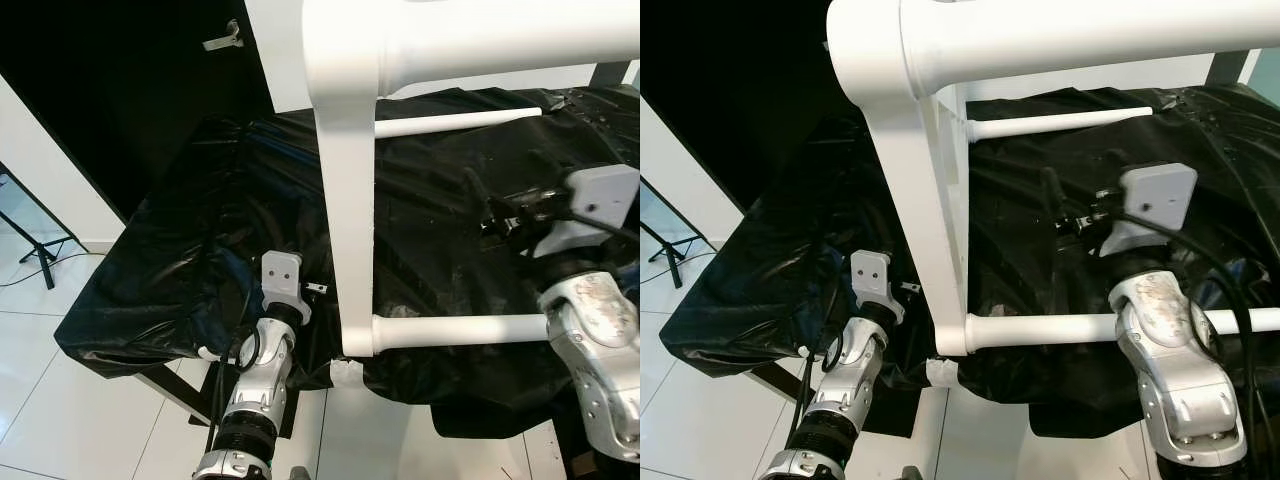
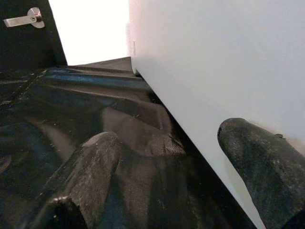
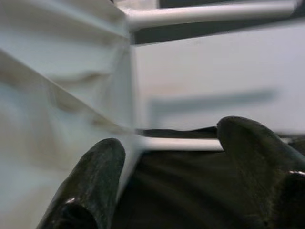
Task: Building children table
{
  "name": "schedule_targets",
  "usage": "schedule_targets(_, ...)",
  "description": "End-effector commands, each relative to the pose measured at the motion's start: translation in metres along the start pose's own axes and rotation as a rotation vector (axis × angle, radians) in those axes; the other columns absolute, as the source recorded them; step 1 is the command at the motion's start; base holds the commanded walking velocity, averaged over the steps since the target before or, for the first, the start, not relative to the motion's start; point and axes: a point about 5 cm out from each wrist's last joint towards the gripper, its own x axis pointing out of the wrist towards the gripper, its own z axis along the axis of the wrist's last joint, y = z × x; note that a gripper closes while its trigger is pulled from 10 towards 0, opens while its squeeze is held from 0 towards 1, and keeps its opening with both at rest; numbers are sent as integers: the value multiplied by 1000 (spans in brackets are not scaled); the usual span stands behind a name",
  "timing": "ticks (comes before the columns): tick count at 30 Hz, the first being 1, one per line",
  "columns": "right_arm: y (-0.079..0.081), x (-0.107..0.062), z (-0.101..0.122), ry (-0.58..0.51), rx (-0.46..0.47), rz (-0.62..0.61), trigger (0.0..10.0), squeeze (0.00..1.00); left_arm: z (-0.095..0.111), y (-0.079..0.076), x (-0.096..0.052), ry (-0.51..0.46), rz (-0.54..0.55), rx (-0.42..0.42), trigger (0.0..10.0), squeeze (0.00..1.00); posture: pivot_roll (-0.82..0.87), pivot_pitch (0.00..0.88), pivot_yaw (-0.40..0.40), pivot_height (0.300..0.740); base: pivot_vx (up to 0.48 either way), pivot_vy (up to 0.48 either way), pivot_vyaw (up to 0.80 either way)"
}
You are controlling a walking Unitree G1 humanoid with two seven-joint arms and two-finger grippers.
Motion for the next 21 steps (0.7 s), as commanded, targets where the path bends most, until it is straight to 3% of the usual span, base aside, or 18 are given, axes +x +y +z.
schedule_targets(1,-1,1,-1,-13,-137,-19,10000,0,-8,-3,-5,25,1,-15,10000,0,-5,0,123,740,0,0,0)
schedule_targets(3,-5,0,-2,-19,-275,-19,10000,0,-9,-5,-5,26,-1,-18,10000,0,-5,0,120,740,0,0,0)
schedule_targets(5,-5,0,-2,-19,-275,-19,10000,0,-9,-5,-5,26,-1,-18,10000,0,-5,0,120,740,0,0,0)
schedule_targets(6,-7,0,-2,-24,-333,-26,10000,0,-9,-5,-5,27,-1,-19,10000,0,-6,0,119,740,0,0,0)
schedule_targets(7,-7,0,-2,-24,-333,-26,10000,0,-9,-5,-5,27,-1,-19,10000,0,-6,0,119,740,0,0,0)
schedule_targets(8,-9,0,0,-42,-413,-27,10000,0,-10,-6,-6,29,-1,-21,10000,0,-4,0,117,740,0,0,0)
schedule_targets(9,-9,0,0,-42,-413,-27,10000,0,-10,-6,-6,29,-1,-21,10000,0,-4,0,117,740,0,0,0)
schedule_targets(10,-9,0,2,-78,-529,-23,10000,0,-11,-6,-6,31,0,-23,10000,0,-4,0,116,740,0,0,0)
schedule_targets(11,-9,0,2,-78,-529,-23,10000,0,-11,-6,-6,31,0,-23,10000,0,-4,0,116,740,0,0,0)
schedule_targets(12,-7,-8,6,-173,-789,-23,10000,0,-13,-6,-8,36,4,-24,10000,0,-3,0,114,740,0,0,0)
schedule_targets(13,-7,-8,6,-173,-789,-23,10000,0,-13,-6,-8,36,4,-24,10000,0,-3,0,114,740,0,0,0)
schedule_targets(14,-5,-14,7,-222,-902,-34,10000,0,-14,-5,-9,39,5,-24,10000,0,-4,0,115,740,0,0,0)
schedule_targets(16,-4,-26,10,-301,-1027,-62,10000,0,-16,-4,-10,47,6,-22,10000,0,-5,0,118,740,0,0,0)
schedule_targets(21,-12,-45,17,-378,-1113,-135,10000,0,-20,-2,-13,64,5,-15,10000,0,-7,0,122,740,0,0,0)
